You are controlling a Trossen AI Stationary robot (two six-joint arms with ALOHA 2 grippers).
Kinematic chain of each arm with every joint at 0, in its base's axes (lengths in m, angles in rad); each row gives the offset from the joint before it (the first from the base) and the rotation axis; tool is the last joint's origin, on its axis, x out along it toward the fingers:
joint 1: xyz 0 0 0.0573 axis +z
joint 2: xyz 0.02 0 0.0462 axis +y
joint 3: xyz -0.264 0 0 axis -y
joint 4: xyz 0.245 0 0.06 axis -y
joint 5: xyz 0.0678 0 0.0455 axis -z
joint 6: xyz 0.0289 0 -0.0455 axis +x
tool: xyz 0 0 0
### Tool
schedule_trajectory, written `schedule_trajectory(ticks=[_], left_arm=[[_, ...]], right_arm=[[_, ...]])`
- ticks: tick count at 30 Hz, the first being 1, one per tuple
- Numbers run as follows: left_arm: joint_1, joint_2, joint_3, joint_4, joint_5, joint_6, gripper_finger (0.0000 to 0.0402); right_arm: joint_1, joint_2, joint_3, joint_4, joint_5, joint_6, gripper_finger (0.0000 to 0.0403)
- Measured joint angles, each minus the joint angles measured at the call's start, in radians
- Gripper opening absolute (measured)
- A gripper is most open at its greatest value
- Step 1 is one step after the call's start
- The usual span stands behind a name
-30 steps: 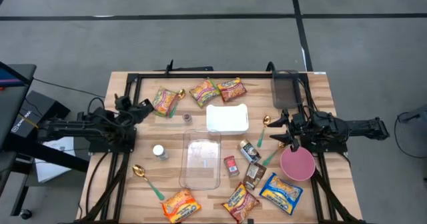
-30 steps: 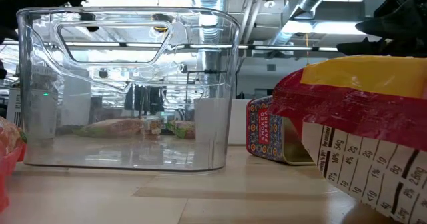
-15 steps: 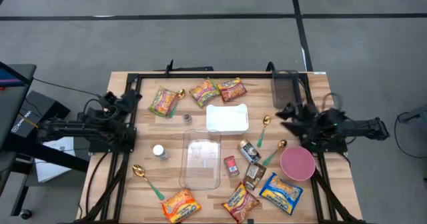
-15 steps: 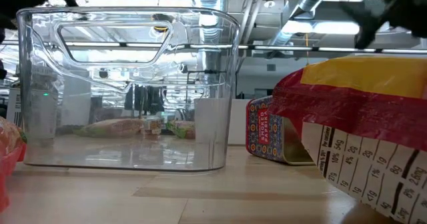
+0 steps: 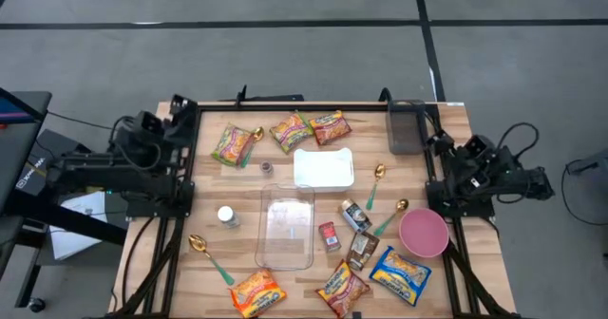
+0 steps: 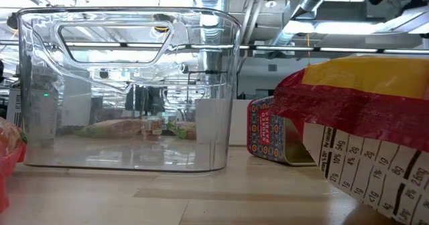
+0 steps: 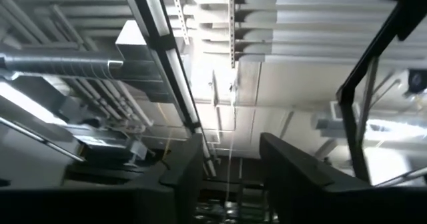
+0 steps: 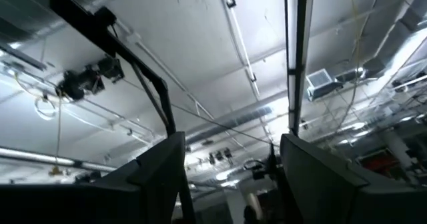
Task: Pick & Place Food Item
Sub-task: Put the green noodle pack into the transparent bin
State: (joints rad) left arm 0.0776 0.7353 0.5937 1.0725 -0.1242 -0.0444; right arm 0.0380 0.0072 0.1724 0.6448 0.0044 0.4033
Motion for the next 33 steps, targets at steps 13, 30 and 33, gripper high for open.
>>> schedule_trajectory(ticks=[13,30,33], left_arm=[[0.000,0.058,0.146,0.000,-0.025,0.064,0.0247],[0.000,0.011,0.146,-0.065,0.036,0.065,0.0239],[0.000,0.011,0.146,-0.087,0.048,0.099,0.0245]], right_arm=[[0.000,0.147,0.292,-0.027,0.072,-0.118,0.0240],[0.000,0.493,0.633,-0.117,0.072,-0.295,0.0240],[0.001,0.508,0.709,-0.262,0.072,-0.307,0.0240]])
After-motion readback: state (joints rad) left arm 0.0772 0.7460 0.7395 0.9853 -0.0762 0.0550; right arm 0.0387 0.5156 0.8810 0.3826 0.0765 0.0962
